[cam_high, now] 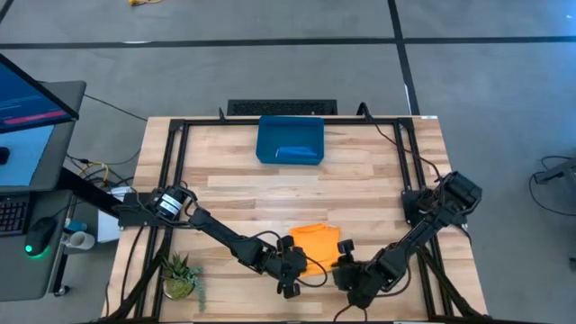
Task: Roll microfiber towels into tight, uniform cylinder then place into a basket
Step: Roll the orange microfiber towel
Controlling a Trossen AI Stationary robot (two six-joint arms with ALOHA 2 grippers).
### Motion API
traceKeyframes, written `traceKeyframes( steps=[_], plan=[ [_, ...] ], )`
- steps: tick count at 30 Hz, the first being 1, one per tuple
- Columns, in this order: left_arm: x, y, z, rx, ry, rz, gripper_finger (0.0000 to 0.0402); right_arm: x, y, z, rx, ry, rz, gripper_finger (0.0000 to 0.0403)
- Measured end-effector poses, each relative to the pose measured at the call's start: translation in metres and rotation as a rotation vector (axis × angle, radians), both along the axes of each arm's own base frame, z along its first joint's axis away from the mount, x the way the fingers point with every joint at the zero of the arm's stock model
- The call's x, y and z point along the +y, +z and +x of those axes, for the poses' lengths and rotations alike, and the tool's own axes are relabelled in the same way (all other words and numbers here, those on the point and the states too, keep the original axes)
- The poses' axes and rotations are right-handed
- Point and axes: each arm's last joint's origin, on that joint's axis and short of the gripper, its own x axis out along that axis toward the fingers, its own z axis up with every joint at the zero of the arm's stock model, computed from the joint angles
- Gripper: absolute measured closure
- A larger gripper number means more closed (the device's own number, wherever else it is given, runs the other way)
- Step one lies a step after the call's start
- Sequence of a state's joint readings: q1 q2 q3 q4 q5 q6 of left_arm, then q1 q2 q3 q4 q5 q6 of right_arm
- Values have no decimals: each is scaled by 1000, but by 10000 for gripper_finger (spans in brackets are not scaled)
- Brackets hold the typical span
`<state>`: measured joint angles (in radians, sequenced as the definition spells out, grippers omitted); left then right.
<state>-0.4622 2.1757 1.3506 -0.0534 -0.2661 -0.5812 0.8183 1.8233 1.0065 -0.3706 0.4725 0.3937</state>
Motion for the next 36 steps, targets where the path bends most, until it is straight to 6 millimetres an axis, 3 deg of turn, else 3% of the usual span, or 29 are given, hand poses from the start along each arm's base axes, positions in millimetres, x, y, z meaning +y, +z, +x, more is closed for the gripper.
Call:
traceKeyframes(
  steps=[12,16,22,29,36],
  plan=[
    [0,0,0,-3,-37,16,401,-14,-27,12,89,-74,-69,271],
    [-1,0,0,-5,-52,27,401,-18,-27,15,101,-109,-49,276],
    [-5,2,0,-13,-96,72,401,-23,-28,18,111,-146,-28,314],
    [-21,19,-2,44,-112,253,402,-30,-28,24,112,-211,-4,391],
    [-41,39,-11,36,-45,461,402,-34,-22,26,123,-226,56,374]
  ],
)
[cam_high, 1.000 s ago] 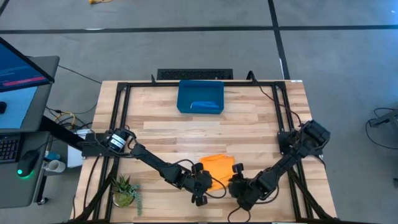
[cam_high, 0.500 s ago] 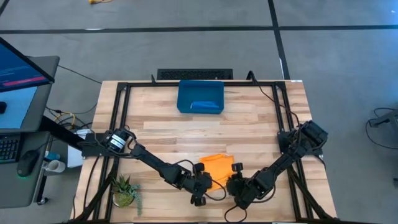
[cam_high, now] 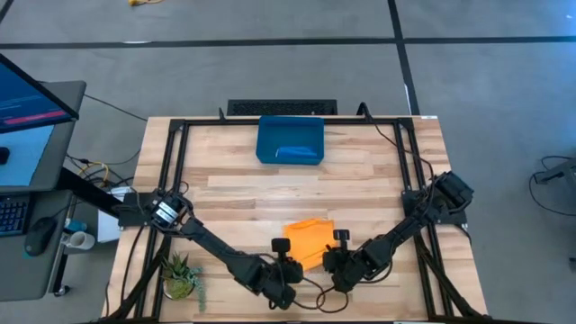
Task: Roll microfiber towels into tight, uniform cylinder then place into a basket
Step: Roll the orange microfiber towel
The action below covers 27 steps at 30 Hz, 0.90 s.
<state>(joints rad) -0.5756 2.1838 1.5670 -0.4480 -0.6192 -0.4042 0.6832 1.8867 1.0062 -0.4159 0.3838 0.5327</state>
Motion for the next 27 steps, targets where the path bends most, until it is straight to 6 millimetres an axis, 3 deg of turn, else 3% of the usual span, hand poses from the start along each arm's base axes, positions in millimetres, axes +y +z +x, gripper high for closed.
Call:
traceKeyframes(
  steps=[8,14,20,27],
  plan=[
    [-11,9,-3,-29,-9,29,387,-2,22,-2,-26,7,89,394],
    [-6,8,3,0,-22,-91,322,-8,23,4,-13,-54,152,378],
    [0,8,12,33,-142,-94,251,-15,24,10,13,-77,206,394],
    [11,-9,19,79,-158,-11,228,-19,24,13,24,-84,226,380]
  ],
)
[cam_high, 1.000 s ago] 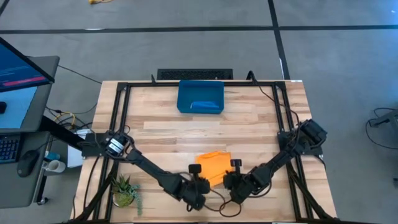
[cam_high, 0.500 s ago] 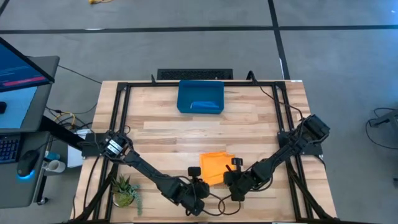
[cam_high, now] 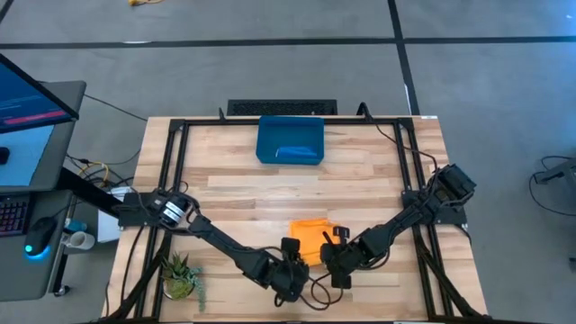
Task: Roll microfiber towels into tight, uniform cylinder then place into a basket
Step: Roll the orange microfiber towel
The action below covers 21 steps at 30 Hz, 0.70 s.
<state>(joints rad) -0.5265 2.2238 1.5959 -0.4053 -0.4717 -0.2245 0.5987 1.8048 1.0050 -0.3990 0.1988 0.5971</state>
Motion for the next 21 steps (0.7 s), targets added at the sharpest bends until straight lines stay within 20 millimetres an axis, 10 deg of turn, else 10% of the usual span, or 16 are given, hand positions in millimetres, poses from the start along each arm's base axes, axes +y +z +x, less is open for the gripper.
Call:
traceKeyframes(
  steps=[13,21],
  plan=[
    [24,-14,2,55,132,87,236,2,1,-1,39,56,54,384],
    [26,-14,5,111,42,-16,376,1,1,0,90,108,131,388]
  ],
)
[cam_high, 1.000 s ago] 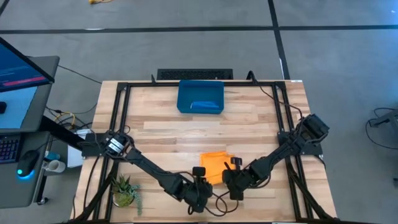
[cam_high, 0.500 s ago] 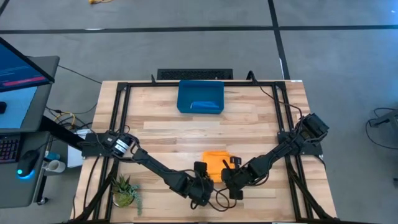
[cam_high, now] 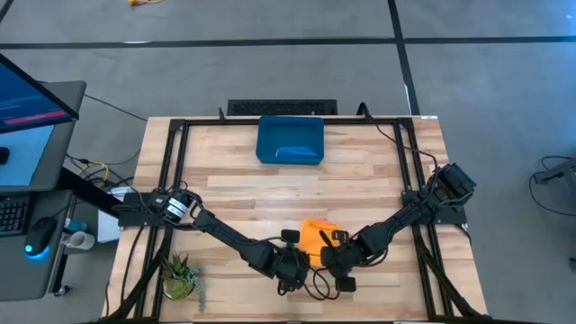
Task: Roll microfiber towels into tight, uniform cylinder then place into a basket
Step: Roll the orange microfiber towel
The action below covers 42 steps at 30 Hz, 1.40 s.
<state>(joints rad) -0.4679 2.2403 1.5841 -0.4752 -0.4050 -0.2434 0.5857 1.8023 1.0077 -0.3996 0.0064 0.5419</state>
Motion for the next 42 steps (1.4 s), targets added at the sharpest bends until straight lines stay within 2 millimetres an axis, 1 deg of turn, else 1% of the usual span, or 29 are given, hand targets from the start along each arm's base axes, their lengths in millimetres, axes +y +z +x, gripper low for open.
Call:
traceKeyframes(
  steps=[1,2,4,9,14,16,18,23,27,31,34,37,42],
  plan=[
    [0,0,0,5,-7,-21,387,0,0,0,7,5,11,386],
    [-1,1,1,8,-10,-45,390,1,0,0,15,11,24,385],
    [-3,3,0,17,-6,-120,385,2,0,0,31,26,58,385],
    [-14,12,0,82,-18,-456,382,7,5,5,44,71,235,394],
    [-24,21,4,140,-15,-790,390,17,12,10,51,103,451,384],
    [-27,24,5,171,-16,-880,387,17,14,13,54,74,482,383],
    [-28,25,5,183,-1,-923,379,14,12,14,78,22,492,389],
    [-32,25,4,207,6,-961,351,1,-4,12,163,-110,475,395],
    [-31,23,2,223,3,-935,320,-11,-10,15,164,-178,492,387],
    [-32,23,2,204,-31,-910,297,-18,-11,17,166,-207,502,394],
    [-36,23,-2,191,-40,-859,297,-24,-13,18,173,-228,501,397],
    [-42,27,-11,193,-25,-797,308,-25,-13,20,170,-235,503,390],
    [-50,48,-26,125,2,-691,328,-25,-13,20,167,-234,504,390]
  ],
)
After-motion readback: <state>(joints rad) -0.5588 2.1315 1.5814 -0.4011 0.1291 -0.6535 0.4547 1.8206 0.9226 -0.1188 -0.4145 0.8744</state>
